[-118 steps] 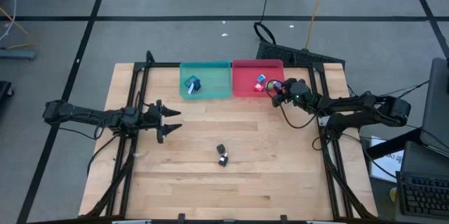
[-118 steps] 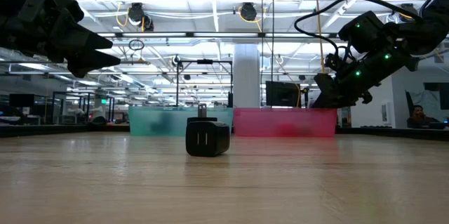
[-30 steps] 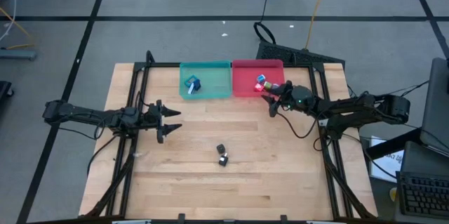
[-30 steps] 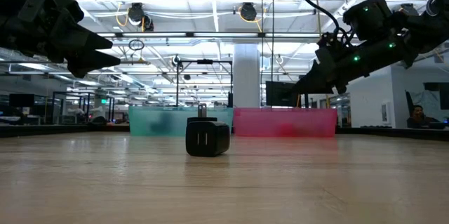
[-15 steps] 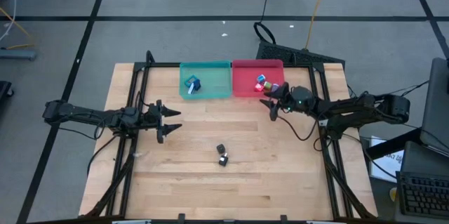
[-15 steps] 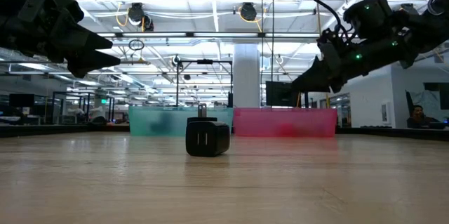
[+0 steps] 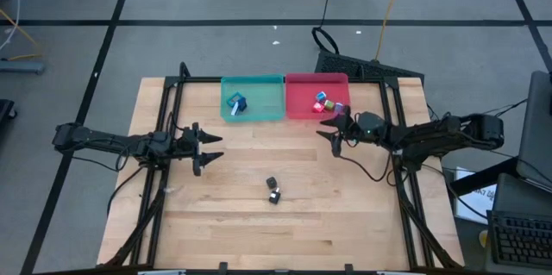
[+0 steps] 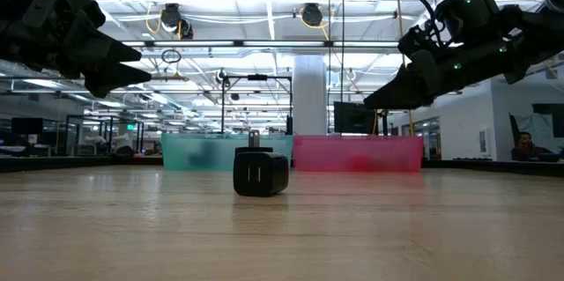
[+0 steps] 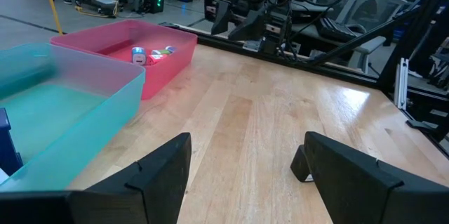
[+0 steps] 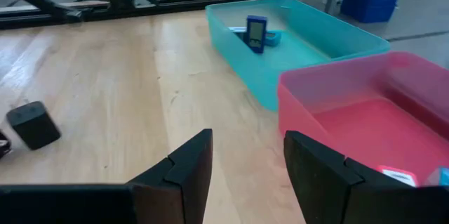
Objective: Sort charging adapters and watches
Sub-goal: Put the top black charging adapter in the red bin
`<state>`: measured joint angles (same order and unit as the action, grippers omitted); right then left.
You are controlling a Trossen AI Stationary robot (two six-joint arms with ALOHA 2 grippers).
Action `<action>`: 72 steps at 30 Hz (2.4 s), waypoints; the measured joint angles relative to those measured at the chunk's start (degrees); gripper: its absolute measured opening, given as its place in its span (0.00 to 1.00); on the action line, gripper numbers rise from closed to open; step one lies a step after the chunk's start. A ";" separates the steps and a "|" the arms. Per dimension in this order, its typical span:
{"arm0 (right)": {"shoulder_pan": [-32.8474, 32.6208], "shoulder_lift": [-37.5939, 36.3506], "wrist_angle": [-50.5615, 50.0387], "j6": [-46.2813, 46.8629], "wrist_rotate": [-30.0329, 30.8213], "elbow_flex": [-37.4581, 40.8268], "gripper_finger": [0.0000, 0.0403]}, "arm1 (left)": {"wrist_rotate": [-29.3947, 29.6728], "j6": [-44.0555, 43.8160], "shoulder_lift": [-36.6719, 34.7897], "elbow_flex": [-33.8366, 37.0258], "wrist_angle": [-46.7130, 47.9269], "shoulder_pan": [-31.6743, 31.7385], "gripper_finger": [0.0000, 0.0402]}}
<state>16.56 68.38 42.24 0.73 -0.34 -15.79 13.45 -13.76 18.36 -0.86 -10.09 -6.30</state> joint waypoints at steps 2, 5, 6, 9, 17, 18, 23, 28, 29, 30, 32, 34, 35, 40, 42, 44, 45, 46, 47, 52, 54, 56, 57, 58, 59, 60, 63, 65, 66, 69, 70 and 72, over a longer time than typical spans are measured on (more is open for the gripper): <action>-0.67 0.00 0.01 -0.13 0.00 0.00 0.41 | 0.00 0.00 0.00 0.00 -0.02 0.01 0.69; -1.60 0.00 0.02 -0.14 -0.11 0.00 0.41 | 0.00 0.00 0.01 0.00 -0.02 0.02 0.69; -1.83 0.00 0.00 -0.15 -0.48 0.00 0.41 | 0.00 0.00 0.00 0.00 -0.02 0.00 0.69; -2.23 0.00 0.43 -0.10 -4.40 0.00 0.41 | -0.02 0.00 0.01 0.00 0.00 0.02 0.69; -4.85 -0.02 3.87 0.07 -9.52 0.00 0.41 | 0.00 0.00 -0.01 0.00 -0.02 0.00 0.69; -5.28 -0.02 3.99 -0.02 -9.55 0.00 0.41 | 0.00 0.00 0.01 0.00 0.00 0.00 0.69; -6.87 -0.02 4.59 -1.59 -10.83 0.00 0.41 | -0.01 0.00 0.00 0.00 0.00 0.00 0.69; -9.74 0.46 4.49 -7.14 -13.28 0.00 0.41 | 0.00 0.00 0.00 -0.02 -0.02 0.02 0.69; -10.36 0.92 4.67 -7.94 -13.42 -0.02 0.41 | 0.00 0.00 0.00 -0.02 -0.02 0.00 0.69; -10.96 1.30 4.64 -8.59 -13.40 -0.02 0.41 | 0.00 0.00 0.01 -0.02 -0.02 0.02 0.69; -11.95 2.69 5.63 -9.29 -13.39 -0.19 0.41 | -0.01 0.00 0.00 -0.02 -0.01 0.01 0.69; -12.36 4.53 7.17 -8.85 -13.32 -0.64 0.41 | 0.00 0.01 0.00 -0.02 0.00 0.00 0.69; -12.44 5.56 8.07 -8.28 -13.31 -1.00 0.41 | 0.00 0.00 -0.01 -0.02 0.00 0.00 0.69; -12.57 11.43 9.44 -4.68 -13.22 -5.10 0.47 | 0.00 0.02 0.01 -0.03 0.00 0.02 0.69; -12.80 14.24 9.42 -3.19 -13.23 -7.04 0.53 | 0.00 0.00 -0.02 -0.04 -0.02 0.00 0.69; -13.54 17.21 9.37 -2.27 -13.22 -9.13 0.59 | 0.00 0.02 0.01 -0.04 0.00 0.01 0.69; -14.15 18.64 9.38 -2.29 -13.27 -10.03 0.62 | 0.00 0.00 -0.02 -0.04 0.00 0.00 0.69; -14.82 20.24 9.38 -2.38 -13.31 -11.13 0.65 | 0.00 0.02 -0.01 -0.04 -0.02 0.00 0.69; -15.53 21.79 9.36 -2.79 -13.29 -12.32 0.68 | -0.02 0.00 0.01 -0.04 -0.02 0.00 0.69; -18.68 29.46 9.33 -3.34 -13.36 -18.82 0.78 | 0.00 0.00 -0.02 -0.04 -0.07 0.00 0.69; -19.46 32.40 9.40 -3.34 -13.35 -21.82 0.79 | 0.00 0.02 0.01 -0.04 -0.04 0.01 0.69; -20.16 35.12 9.35 -3.34 -13.33 -24.47 0.79 | 0.00 0.02 -0.02 -0.04 -0.06 0.00 0.69; -20.41 36.47 9.35 -3.34 -13.34 -25.62 0.79 | 0.00 0.02 -0.02 -0.04 -0.05 0.02 0.69; -20.64 37.58 9.38 -3.38 -13.33 -26.62 0.78 | 0.00 0.02 0.01 -0.04 -0.04 0.00 0.69; -20.87 38.75 9.36 -3.54 -13.33 -27.45 0.78 | 0.00 0.01 -0.02 -0.04 -0.06 0.00 0.69; -21.04 39.90 9.35 -3.58 -13.37 -28.19 0.77 | 0.00 0.00 -0.02 -0.04 -0.06 0.02 0.69; -21.33 42.54 9.01 -4.00 -13.41 -29.76 0.76 | 0.00 0.02 -0.02 -0.04 -0.04 0.02 0.69; -21.36 44.11 9.36 -4.56 -13.40 -30.66 0.76 | 0.00 0.02 0.01 -0.04 -0.06 0.02 0.69; -21.36 44.60 9.38 -4.65 -13.42 -30.83 0.76 | 0.00 0.00 -0.01 -0.04 -0.06 0.02 0.69; -21.36 45.53 8.95 -4.59 -13.42 -31.35 0.76 | -0.02 0.02 0.01 -0.04 -0.15 0.01 0.69; -21.36 45.70 8.96 -4.69 -13.42 -31.46 0.76 | 0.00 0.00 0.00 -0.04 -0.20 0.01 0.69; -21.36 45.88 9.02 -5.16 -13.37 -31.78 0.76 | 0.00 0.02 0.01 -0.04 -0.41 0.00 0.69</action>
<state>-4.80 114.26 51.26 -4.43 -13.71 -47.57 13.45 -13.74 18.37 -0.91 -10.50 -6.31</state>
